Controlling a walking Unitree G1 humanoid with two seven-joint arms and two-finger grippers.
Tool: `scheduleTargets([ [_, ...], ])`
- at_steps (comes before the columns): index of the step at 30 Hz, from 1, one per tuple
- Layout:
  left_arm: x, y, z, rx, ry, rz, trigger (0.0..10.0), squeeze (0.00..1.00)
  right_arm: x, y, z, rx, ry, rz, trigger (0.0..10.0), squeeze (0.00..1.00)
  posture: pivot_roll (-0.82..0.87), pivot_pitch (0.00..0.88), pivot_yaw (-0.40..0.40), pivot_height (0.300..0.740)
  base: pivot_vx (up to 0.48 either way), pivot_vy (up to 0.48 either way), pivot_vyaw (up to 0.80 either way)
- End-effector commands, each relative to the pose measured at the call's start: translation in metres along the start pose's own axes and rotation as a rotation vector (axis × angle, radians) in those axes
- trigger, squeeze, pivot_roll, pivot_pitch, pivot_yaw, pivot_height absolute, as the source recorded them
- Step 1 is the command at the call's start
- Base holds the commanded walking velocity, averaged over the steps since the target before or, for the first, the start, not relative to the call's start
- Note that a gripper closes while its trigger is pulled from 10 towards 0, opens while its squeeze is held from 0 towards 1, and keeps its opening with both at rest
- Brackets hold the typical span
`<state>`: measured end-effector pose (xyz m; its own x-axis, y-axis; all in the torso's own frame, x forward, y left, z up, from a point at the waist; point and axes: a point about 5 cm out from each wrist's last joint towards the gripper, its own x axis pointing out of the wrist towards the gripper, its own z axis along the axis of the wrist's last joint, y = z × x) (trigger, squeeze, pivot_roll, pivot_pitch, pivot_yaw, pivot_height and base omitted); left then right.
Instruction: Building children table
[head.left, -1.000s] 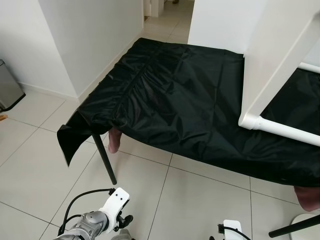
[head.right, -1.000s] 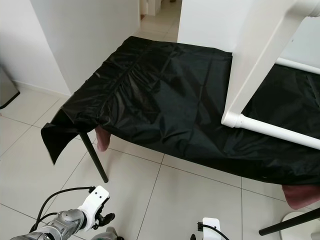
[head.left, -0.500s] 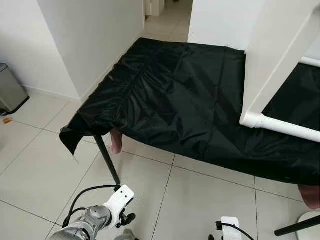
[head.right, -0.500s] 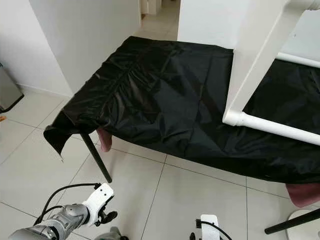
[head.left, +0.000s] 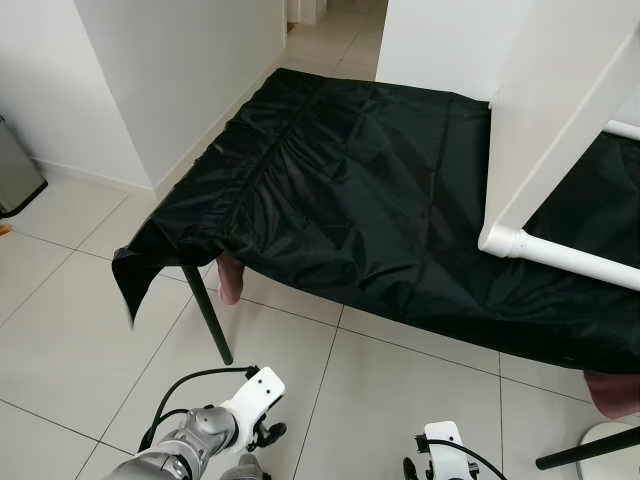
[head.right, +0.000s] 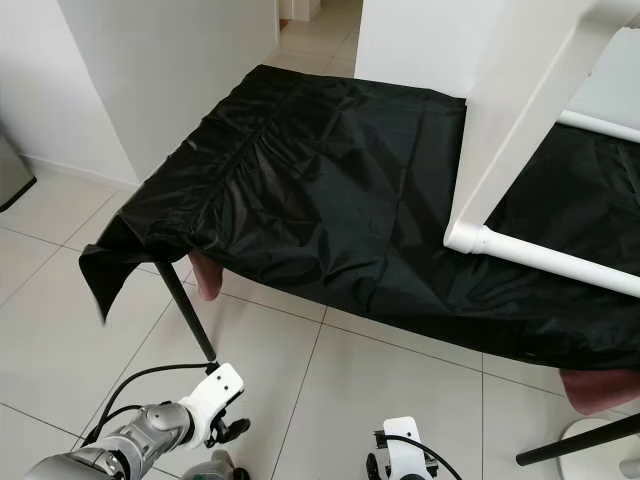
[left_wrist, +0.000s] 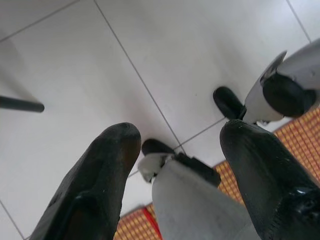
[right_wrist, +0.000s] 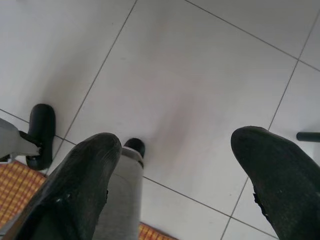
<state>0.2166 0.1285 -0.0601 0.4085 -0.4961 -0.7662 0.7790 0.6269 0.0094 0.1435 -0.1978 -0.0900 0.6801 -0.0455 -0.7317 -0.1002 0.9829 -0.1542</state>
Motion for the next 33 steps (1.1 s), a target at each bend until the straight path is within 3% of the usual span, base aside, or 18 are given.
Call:
scheduleTargets([
  [1, -0.003, 0.008, -0.009, 0.006, 0.026, 0.197, 10.0, 0.0, -0.003, -0.012, -0.008, 0.027, 0.043, -0.048, 10.0, 0.0, 0.05, 0.0, -0.018, 0.74, 0.0, 0.0, 0.0],
  [7, -0.005, 0.011, -0.01, -0.068, 0.004, 0.243, 10.0, 0.0, -0.004, -0.02, -0.011, 0.089, 0.064, -0.11, 10.0, 0.0, 0.06, 0.0, -0.032, 0.74, 0.0, 0.0, 0.0],
  [9, -0.005, 0.015, -0.007, -0.089, -0.015, 0.279, 10.0, 0.0, -0.004, -0.021, -0.011, 0.159, 0.056, -0.132, 10.0, 0.0, 0.06, 0.0, -0.042, 0.74, 0.0, 0.0, 0.0],
  [17, -0.005, 0.019, -0.001, -0.102, -0.038, 0.342, 10.0, 0.0, -0.002, -0.01, -0.008, 0.146, 0.045, -0.088, 10.0, 0.0, 0.06, 0.0, -0.029, 0.74, 0.0, 0.0, 0.0],
  [18, -0.006, 0.02, -0.002, -0.092, -0.03, 0.356, 10.0, 0.0, -0.002, -0.006, -0.008, 0.127, 0.047, -0.076, 10.0, 0.0, 0.04, 0.0, -0.001, 0.74, 0.0, 0.0, 0.0],
  [27, -0.009, 0.019, -0.018, -0.137, 0.052, 0.314, 10.0, 0.0, -0.001, 0.004, -0.009, 0.161, 0.062, -0.089, 10.0, 0.0, -0.03, 0.0, 0.103, 0.74, 0.0, 0.0, 0.0],
  [33, -0.008, 0.018, -0.016, -0.118, 0.058, 0.297, 10.0, 0.0, -0.001, 0.007, -0.009, 0.168, 0.069, -0.091, 10.0, 0.0, -0.04, 0.0, 0.111, 0.74, 0.0, 0.0, 0.0],
])
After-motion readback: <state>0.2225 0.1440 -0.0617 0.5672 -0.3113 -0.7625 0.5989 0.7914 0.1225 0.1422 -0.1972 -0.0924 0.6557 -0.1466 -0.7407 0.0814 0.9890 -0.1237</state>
